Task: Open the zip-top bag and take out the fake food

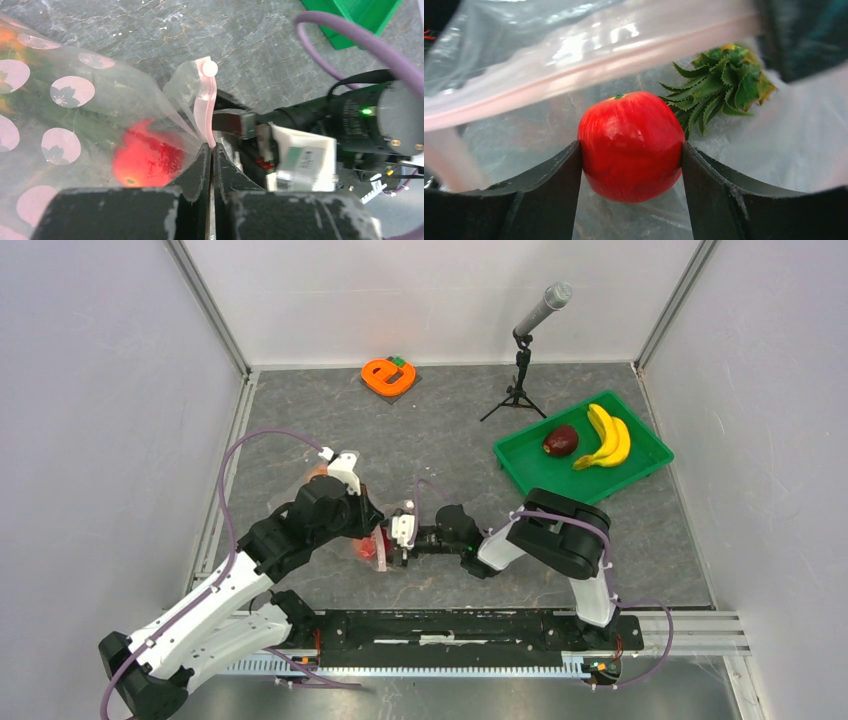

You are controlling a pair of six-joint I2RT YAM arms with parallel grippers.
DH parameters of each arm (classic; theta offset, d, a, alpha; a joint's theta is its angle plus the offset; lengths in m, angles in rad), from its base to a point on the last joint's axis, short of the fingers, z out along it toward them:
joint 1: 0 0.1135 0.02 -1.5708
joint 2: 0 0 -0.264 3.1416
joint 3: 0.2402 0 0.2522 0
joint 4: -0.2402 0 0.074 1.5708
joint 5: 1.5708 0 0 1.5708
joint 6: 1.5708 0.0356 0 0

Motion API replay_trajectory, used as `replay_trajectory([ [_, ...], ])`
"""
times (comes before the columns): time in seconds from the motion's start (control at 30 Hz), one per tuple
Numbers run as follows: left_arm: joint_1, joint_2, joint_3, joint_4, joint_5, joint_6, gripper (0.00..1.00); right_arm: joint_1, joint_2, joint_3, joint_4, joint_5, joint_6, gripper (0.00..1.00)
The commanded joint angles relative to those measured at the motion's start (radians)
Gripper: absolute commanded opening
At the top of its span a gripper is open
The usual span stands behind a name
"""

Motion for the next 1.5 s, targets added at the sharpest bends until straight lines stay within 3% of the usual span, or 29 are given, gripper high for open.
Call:
replay_trajectory([
  [0.0, -0.002, -0.015, 0.027, -0.038, -0.087, 0.047, 0.02, 0.001, -0.112, -0.069, 0.019, 0.031, -0.003, 0.43],
  [0.57, -0.003, 0.006, 0.005, -0.040, -0.138, 0.059, 0.02, 0.000, -0.426, -0.279, -0.040, 0.132, 0.001, 0.43],
  [0.77, -0.003, 0.005, -0.010, -0.023, -0.135, 0.055, 0.02, -0.022, -0.600, -0.328, -0.179, 0.199, -0.006, 0.43],
  [0.97, -0.003, -0.009, -0.053, 0.034, -0.115, 0.060, 0.02, -0.066, -0.786, -0.322, -0.429, 0.313, -0.005, 0.45],
  [1.27, -0.003, -0.059, -0.094, 0.099, -0.072, 0.166, 0.02, -0.311, -0.975, -0.321, -0.719, 0.490, 0.048, 0.46],
  [1.47, -0.003, -0.061, -0.044, 0.061, -0.046, 0.255, 0.02, -0.517, -0.985, -0.249, -0.853, 0.661, 0.043, 0.49],
])
